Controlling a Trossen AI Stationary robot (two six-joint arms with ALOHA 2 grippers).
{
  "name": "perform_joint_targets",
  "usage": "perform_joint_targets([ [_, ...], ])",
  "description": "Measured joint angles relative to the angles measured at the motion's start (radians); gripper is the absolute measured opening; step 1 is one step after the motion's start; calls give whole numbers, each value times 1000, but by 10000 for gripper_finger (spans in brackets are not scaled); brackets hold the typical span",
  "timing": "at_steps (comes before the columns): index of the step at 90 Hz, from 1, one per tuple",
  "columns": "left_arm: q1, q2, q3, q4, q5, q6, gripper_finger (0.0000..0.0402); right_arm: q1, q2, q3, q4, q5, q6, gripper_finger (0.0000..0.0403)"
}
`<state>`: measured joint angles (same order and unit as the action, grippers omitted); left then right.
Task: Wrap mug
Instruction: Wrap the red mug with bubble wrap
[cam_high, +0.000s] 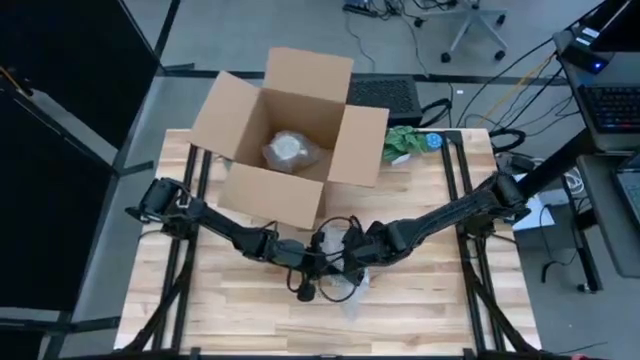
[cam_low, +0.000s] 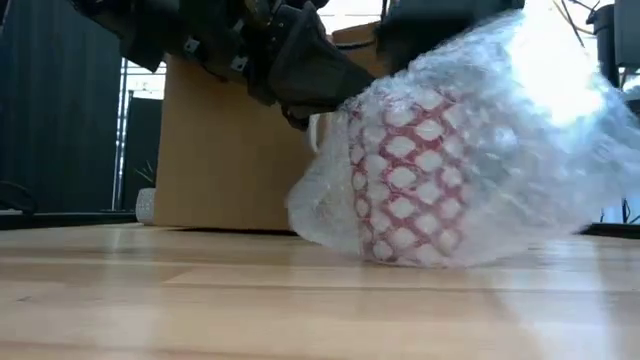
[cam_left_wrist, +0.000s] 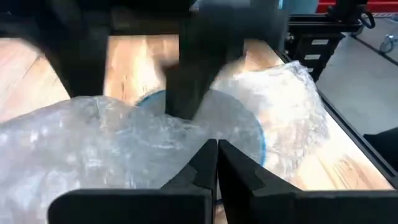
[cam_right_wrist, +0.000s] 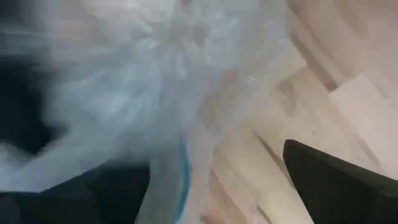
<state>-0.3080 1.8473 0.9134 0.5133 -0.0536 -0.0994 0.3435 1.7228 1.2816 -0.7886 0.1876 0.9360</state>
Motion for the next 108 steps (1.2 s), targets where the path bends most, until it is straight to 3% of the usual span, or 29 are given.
perform_joint_targets([
  [24,0,0,0,-1,0,0,0,-1,-106,2,23,27,15,341],
  [39,0,0,0,-1,0,0,0,32,-36,2,86,-59,12,341],
  [84,0,0,0,1,1,-2,0,-18,200,13,81,-29,27,341],
  [95,-2,-1,-1,-2,1,-2,0,-28,212,14,87,-44,10,341],
  [108,1,0,0,1,-3,-5,0,-27,138,3,74,-44,2,341],
])
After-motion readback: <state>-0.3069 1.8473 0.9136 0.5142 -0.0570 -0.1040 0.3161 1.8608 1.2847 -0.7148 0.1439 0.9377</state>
